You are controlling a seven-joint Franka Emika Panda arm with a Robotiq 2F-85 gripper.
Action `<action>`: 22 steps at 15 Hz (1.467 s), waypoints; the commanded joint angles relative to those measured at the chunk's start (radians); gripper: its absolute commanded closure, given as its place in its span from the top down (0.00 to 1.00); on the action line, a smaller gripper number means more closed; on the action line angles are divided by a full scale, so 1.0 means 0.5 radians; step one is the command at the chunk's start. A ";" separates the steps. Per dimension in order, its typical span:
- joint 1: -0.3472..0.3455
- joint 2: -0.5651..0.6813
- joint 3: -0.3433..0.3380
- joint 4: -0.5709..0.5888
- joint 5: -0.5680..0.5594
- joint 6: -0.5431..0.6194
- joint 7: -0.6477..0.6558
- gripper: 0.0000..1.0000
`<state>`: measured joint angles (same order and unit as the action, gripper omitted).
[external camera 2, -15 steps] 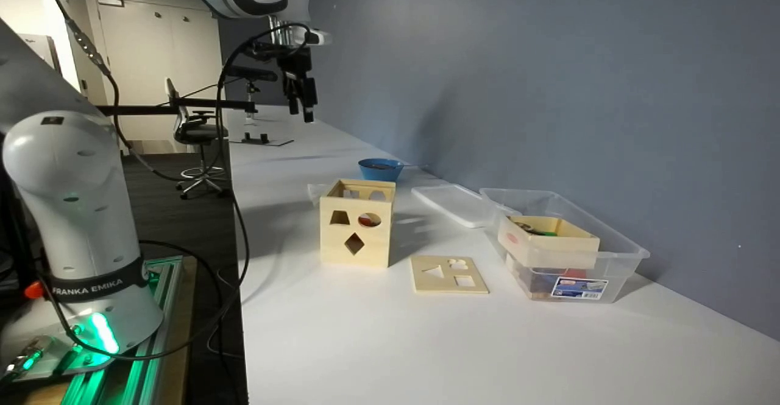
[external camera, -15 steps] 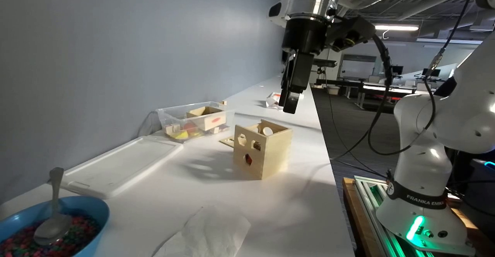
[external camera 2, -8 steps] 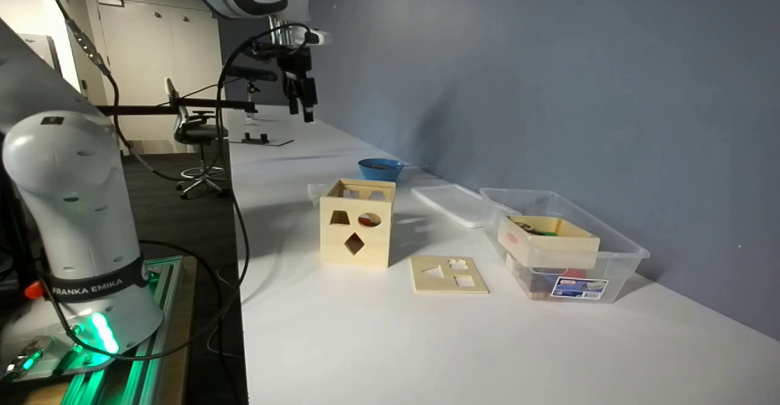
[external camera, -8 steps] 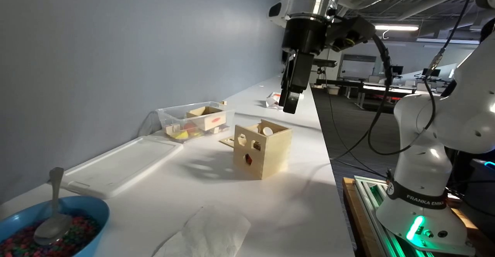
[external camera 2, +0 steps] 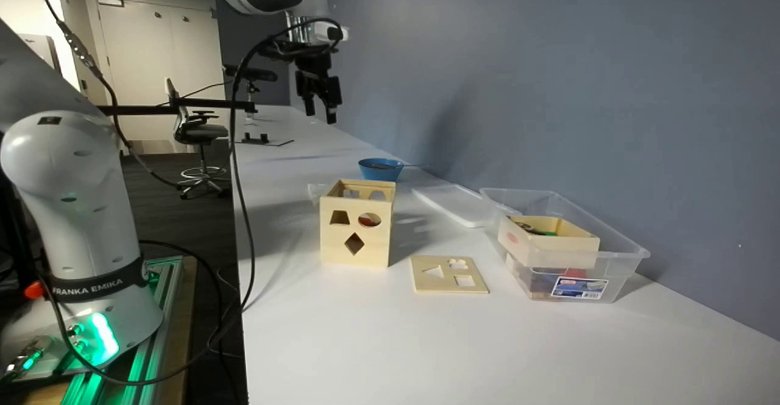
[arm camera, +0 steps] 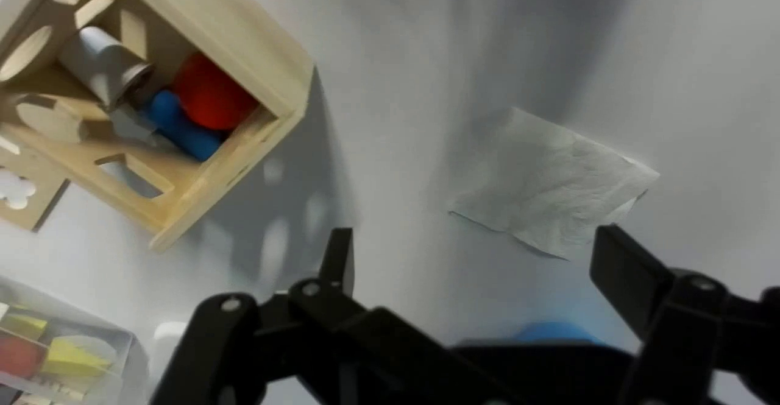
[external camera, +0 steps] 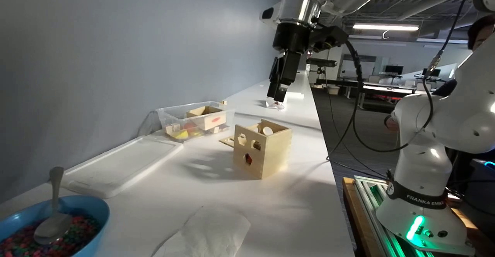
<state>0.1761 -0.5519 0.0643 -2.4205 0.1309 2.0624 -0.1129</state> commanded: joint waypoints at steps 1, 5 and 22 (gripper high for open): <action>-0.023 -0.069 -0.306 -0.052 -0.095 -0.097 -0.556 1.00; -0.156 -0.023 -0.575 0.026 -0.258 -0.265 -1.122 1.00; -0.400 0.332 -0.890 0.207 -0.466 -0.230 -2.083 1.00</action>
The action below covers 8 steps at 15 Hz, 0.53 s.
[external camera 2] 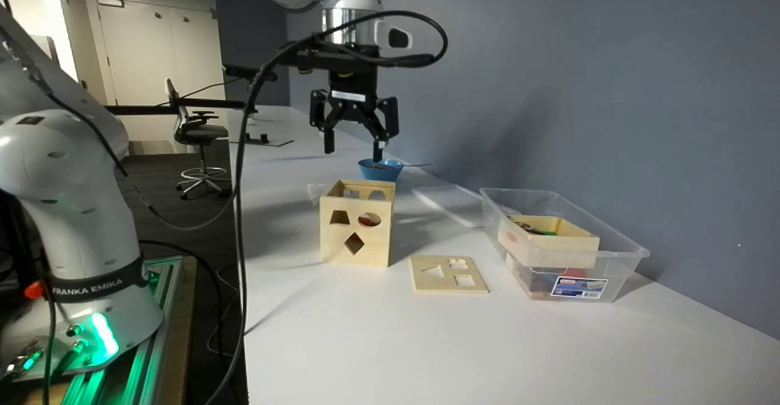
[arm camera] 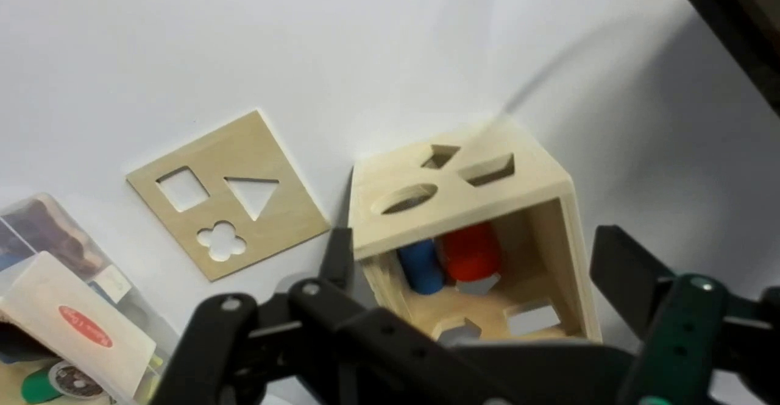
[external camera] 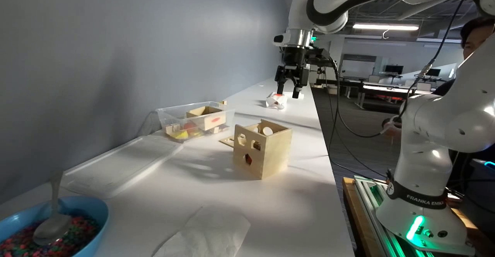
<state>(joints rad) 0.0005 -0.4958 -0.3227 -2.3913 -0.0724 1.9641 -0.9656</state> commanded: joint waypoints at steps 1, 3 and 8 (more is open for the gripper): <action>-0.076 0.315 -0.160 0.216 -0.053 -0.037 -0.496 1.00; -0.150 0.541 -0.211 0.370 -0.037 -0.009 -0.626 1.00; -0.282 1.102 -0.123 0.775 -0.144 0.437 -0.350 1.00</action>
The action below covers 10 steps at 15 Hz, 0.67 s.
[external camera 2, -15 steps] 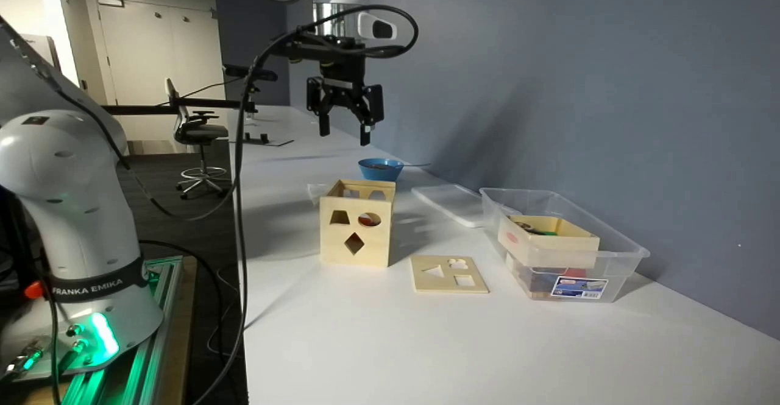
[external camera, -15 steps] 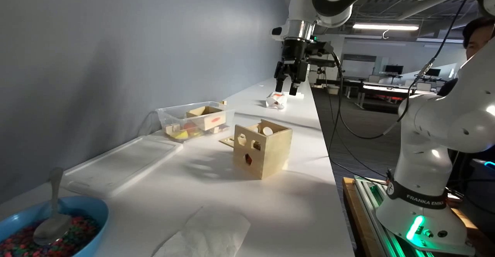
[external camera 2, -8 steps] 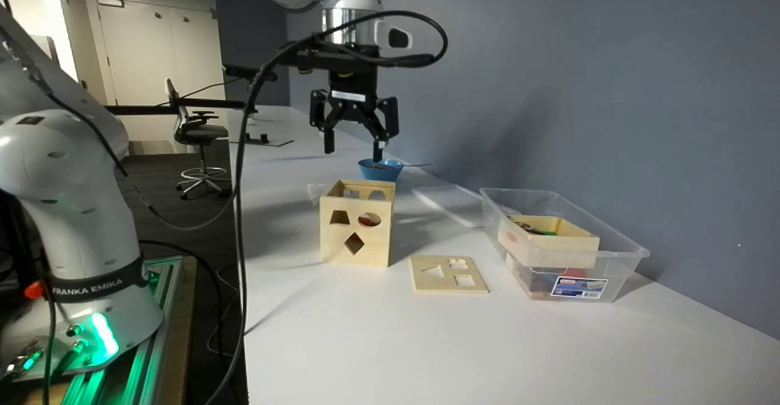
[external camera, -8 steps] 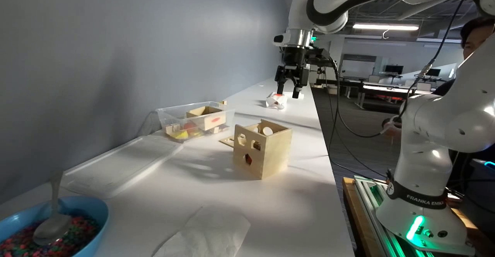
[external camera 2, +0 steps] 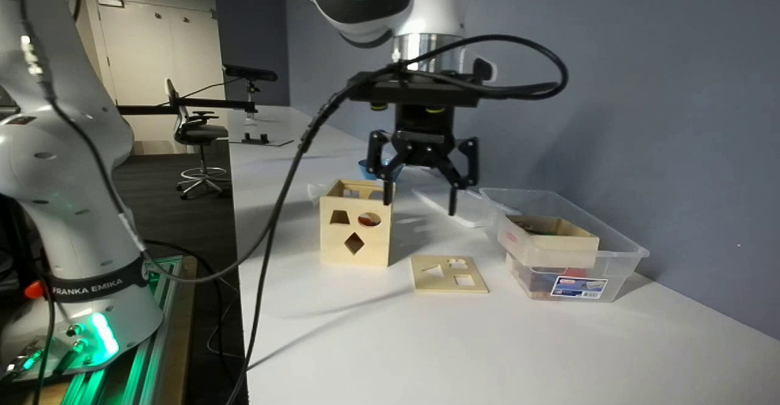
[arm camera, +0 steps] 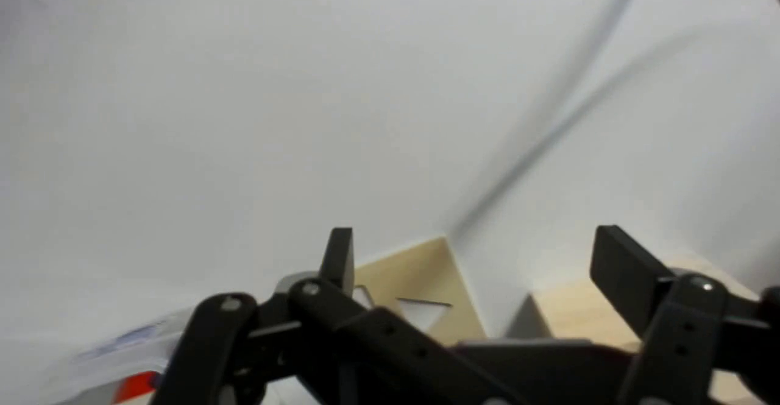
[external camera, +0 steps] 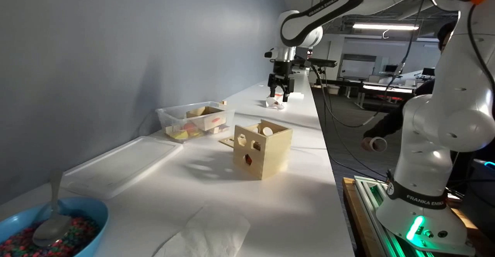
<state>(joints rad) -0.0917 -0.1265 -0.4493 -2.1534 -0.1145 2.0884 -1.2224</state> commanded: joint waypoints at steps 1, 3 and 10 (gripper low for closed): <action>-0.120 0.430 0.177 0.353 -0.101 0.262 0.281 1.00; -0.177 0.319 0.222 0.234 -0.036 0.239 0.184 1.00; -0.191 0.496 0.299 0.366 0.048 0.321 0.292 1.00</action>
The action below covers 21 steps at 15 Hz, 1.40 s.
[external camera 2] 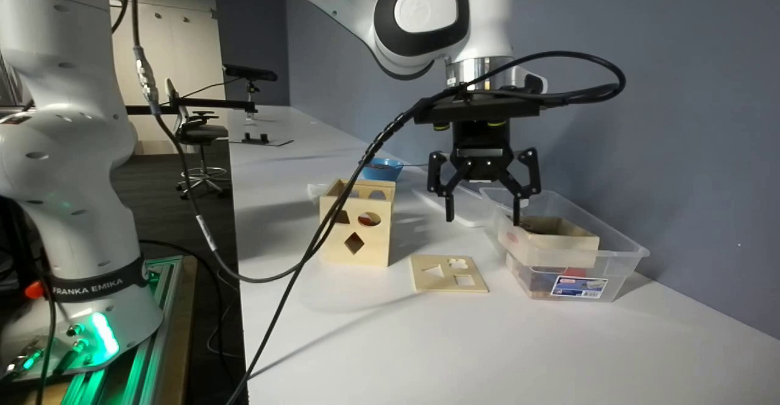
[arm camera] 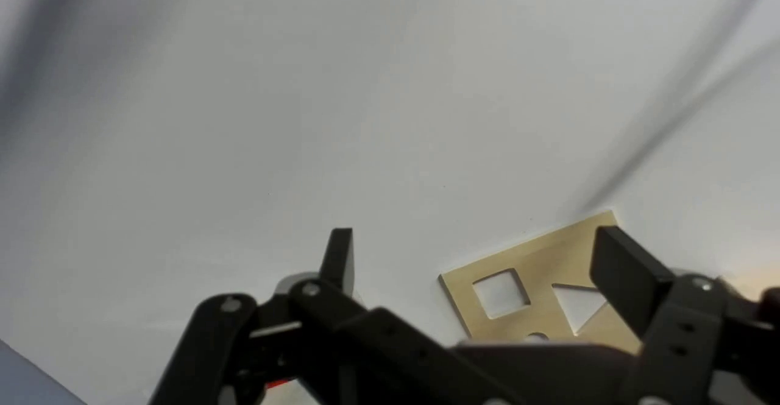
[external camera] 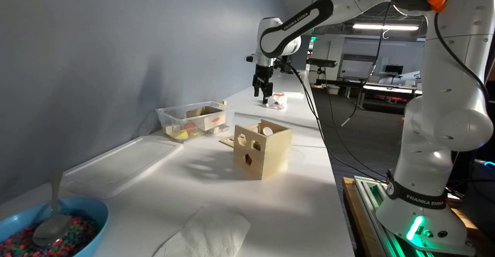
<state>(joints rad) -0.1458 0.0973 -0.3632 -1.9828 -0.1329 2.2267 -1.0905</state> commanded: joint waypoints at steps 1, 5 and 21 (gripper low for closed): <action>-0.087 0.090 0.164 0.037 0.136 0.078 0.059 1.00; -0.120 0.209 0.337 0.011 0.505 0.230 -0.052 1.00; -0.221 0.694 0.488 0.255 0.482 0.500 -0.150 1.00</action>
<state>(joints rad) -0.2309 0.3508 -0.1419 -1.9526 0.1430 2.4628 -1.1801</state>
